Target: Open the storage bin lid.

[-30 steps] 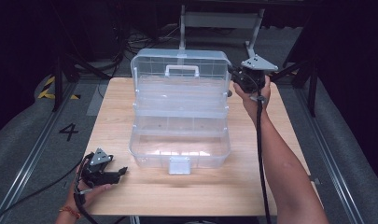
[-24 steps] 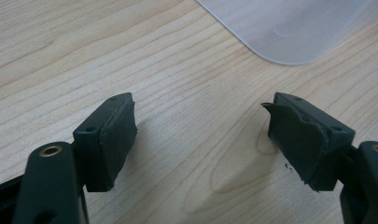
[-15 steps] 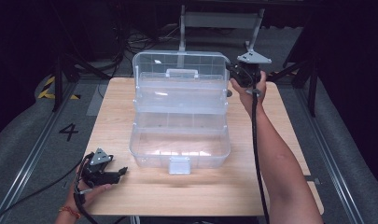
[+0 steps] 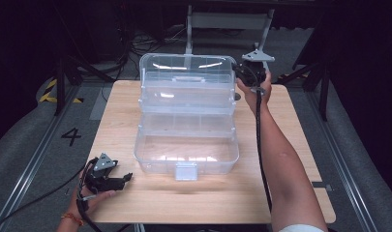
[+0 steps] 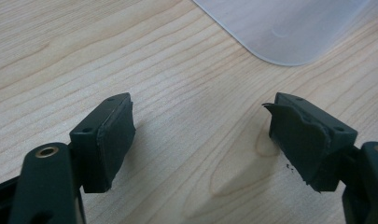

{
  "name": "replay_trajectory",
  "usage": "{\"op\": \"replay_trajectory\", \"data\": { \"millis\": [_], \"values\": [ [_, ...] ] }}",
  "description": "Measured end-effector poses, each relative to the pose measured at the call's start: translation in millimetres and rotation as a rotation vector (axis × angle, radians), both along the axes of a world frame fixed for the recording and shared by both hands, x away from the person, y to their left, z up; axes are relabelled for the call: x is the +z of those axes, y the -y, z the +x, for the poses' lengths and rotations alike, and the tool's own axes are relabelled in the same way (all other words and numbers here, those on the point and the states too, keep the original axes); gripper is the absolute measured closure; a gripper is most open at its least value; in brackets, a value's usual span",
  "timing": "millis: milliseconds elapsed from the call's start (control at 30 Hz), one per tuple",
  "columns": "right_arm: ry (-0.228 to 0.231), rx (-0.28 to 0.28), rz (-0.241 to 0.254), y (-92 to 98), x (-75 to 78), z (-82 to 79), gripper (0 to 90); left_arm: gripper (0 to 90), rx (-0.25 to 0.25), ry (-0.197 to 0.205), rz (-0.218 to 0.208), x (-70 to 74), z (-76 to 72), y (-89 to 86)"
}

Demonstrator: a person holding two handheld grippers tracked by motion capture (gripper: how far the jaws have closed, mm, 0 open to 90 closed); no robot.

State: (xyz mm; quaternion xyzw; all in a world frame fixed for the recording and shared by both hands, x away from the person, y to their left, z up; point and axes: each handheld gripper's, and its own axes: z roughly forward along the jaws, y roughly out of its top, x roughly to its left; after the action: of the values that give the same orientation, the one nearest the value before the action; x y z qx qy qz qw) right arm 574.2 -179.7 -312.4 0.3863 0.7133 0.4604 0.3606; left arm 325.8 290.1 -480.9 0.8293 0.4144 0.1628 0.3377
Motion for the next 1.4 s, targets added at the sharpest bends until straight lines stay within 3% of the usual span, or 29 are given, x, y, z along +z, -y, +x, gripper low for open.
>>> {"op": "replay_trajectory", "data": {
  "millis": [767, 1400],
  "values": [
    [-0.081, -0.038, 0.002, -4.1, -28.6, 38.2, 82.3, 22.5, -0.005, 0.000, 0.003, 0.1, 0.7, -0.4],
    [-0.145, -0.075, -0.033, -8.9, -54.0, 56.5, 82.9, 22.5, -0.007, -0.001, 0.005, 0.2, 1.0, -0.4]
  ]
}}
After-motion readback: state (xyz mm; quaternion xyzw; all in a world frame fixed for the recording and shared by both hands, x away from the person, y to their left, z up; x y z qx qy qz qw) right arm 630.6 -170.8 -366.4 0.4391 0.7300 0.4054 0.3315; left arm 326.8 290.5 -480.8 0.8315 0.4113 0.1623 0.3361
